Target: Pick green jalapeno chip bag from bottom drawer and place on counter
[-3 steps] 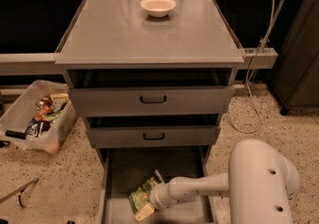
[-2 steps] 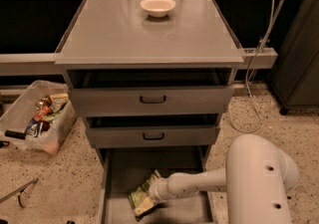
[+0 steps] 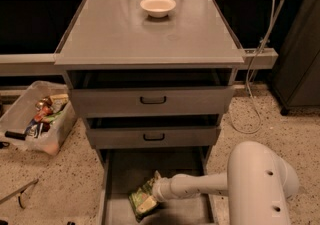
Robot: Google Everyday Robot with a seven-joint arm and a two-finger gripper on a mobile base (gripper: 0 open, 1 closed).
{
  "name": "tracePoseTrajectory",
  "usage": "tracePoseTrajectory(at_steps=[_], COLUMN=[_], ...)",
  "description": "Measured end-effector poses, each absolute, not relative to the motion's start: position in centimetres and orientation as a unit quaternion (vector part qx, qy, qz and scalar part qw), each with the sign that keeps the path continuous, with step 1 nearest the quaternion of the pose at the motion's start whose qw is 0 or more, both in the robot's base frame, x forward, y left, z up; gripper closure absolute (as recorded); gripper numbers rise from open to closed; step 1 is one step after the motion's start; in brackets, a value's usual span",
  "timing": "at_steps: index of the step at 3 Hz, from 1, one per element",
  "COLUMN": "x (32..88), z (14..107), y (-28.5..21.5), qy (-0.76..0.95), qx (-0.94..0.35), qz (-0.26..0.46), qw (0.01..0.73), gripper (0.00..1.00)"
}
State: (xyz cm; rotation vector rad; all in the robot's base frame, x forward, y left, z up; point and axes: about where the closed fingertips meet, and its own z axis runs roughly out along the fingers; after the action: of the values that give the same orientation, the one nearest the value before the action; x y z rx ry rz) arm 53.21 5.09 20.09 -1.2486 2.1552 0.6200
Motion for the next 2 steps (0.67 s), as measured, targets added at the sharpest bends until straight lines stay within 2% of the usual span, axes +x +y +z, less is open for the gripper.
tracePoseTrajectory(at_steps=[2], x=[54.0], z=[13.7], y=[4.2], qy=[0.828], qx=[-0.444], qz=[0.223], qw=[0.261], gripper=[0.0])
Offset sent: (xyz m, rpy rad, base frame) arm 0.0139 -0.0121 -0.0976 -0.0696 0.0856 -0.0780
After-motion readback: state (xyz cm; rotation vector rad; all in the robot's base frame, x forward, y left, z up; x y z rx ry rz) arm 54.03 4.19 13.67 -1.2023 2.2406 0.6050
